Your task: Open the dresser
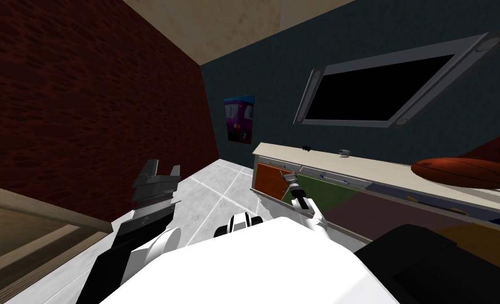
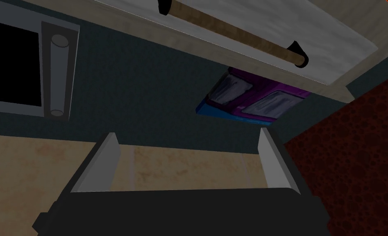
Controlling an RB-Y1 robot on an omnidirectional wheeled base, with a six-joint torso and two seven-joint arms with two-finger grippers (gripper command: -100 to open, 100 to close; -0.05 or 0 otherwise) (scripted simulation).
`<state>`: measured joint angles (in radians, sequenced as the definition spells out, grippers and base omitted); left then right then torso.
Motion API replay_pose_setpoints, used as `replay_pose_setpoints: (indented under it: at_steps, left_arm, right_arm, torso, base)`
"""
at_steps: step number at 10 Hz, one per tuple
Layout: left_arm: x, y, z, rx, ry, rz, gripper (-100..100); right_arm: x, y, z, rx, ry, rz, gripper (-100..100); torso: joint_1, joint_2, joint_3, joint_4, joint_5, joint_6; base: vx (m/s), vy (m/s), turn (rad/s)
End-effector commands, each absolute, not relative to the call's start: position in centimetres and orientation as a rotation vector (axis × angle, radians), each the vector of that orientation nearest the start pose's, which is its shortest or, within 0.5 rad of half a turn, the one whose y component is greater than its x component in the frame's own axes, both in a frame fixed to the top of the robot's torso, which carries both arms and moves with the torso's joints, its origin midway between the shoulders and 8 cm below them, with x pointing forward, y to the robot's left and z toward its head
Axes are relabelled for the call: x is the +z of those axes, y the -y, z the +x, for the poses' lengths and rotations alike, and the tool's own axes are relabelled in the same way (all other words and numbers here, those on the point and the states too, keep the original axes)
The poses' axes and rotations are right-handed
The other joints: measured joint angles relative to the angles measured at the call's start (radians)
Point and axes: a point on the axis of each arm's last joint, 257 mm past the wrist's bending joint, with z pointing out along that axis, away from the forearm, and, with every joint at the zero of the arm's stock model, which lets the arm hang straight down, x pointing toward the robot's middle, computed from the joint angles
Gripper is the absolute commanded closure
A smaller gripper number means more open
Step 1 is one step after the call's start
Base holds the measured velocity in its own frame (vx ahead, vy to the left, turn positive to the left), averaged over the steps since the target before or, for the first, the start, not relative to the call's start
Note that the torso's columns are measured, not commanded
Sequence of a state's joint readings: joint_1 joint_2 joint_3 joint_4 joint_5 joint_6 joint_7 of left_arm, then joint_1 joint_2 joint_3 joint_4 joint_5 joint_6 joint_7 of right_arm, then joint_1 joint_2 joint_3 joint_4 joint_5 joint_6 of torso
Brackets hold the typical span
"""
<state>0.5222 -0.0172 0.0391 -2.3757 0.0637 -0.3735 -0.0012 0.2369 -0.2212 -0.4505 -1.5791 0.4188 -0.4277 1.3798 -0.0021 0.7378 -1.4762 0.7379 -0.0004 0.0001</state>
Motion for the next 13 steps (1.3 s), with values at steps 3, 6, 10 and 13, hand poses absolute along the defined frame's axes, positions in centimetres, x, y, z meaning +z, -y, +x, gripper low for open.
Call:
replay_pose_setpoints:
  at_steps: [3, 6, 10, 13]
  left_arm:
    - [3.6, -30.2, 34.0, -1.286, -0.592, -0.742, 0]
    - [3.6, -30.2, 34.0, -1.286, -0.592, -0.742, 0]
    - [3.6, -30.2, 34.0, -1.286, -0.592, -0.742, 0]
    - [3.6, -30.2, 34.0, -1.286, -0.592, -0.742, 0]
  right_arm:
    - [-19.6, 51.6, 41.9, -0.800, -1.400, -0.287, -100]
    - [-20.8, 54.3, 41.7, -0.901, -1.436, -0.335, -100]
    - [-22.4, 58.2, 41.1, -1.029, -1.490, -0.395, -100]
    - [-23.0, 61.5, 40.6, -1.137, -1.527, -0.447, -100]
  torso:
    - [0.003, 0.001, 0.001, 0.000, 0.000, 0.000]
    - [0.001, -0.001, 0.000, 0.000, 0.000, 0.000]
    - [0.002, 0.001, 0.001, 0.000, 0.000, 0.000]
    - [0.002, 0.000, 0.000, 0.000, 0.000, 0.000]
  base:
    - [0.040, 0.099, 0.031]
    - [0.064, 0.086, 0.036]
    - [0.079, 0.124, 0.038]
    - [0.086, 0.130, 0.040]
